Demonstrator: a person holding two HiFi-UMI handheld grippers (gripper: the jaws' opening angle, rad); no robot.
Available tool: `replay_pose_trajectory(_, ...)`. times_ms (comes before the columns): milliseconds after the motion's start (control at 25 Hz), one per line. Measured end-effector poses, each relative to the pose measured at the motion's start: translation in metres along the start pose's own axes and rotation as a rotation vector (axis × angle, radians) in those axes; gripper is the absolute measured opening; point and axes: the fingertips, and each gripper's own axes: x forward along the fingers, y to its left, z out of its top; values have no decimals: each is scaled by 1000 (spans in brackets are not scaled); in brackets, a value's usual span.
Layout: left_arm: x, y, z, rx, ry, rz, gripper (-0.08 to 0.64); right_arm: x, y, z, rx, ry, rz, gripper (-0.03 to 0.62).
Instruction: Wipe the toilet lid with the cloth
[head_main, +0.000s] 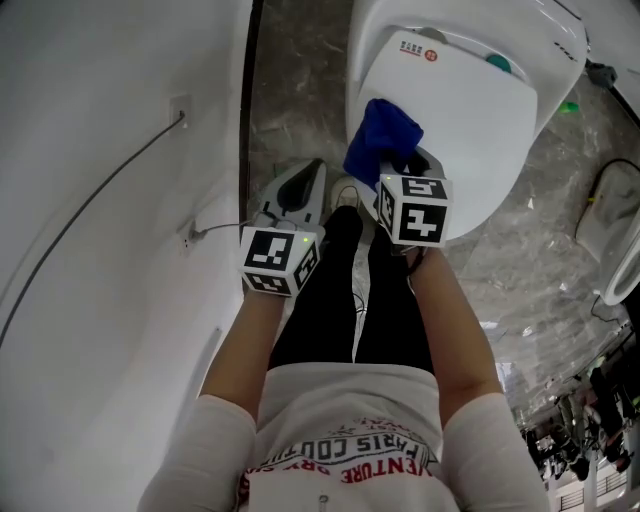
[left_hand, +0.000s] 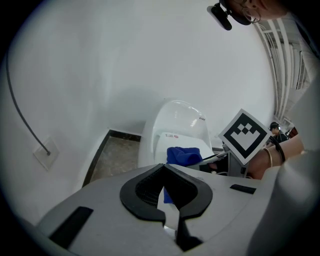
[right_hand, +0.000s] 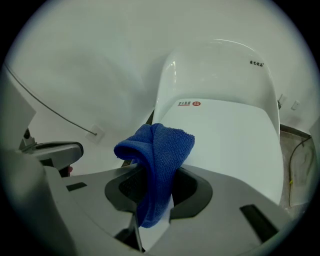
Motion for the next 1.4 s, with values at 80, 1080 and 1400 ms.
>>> replay_pose_trajectory(80,6,-15,-2,13,10,-15,6,-6,-9,-6,-3,1,0,98)
replay_pose_trajectory(1080,76,-193,-5,80,14,-97,6,-87,-202,-55,-50,-25,-94,98)
replay_pose_trajectory(1400,103,-233,-13,81,8,-124,6,-102,-261,-83,-72,12,-168,98)
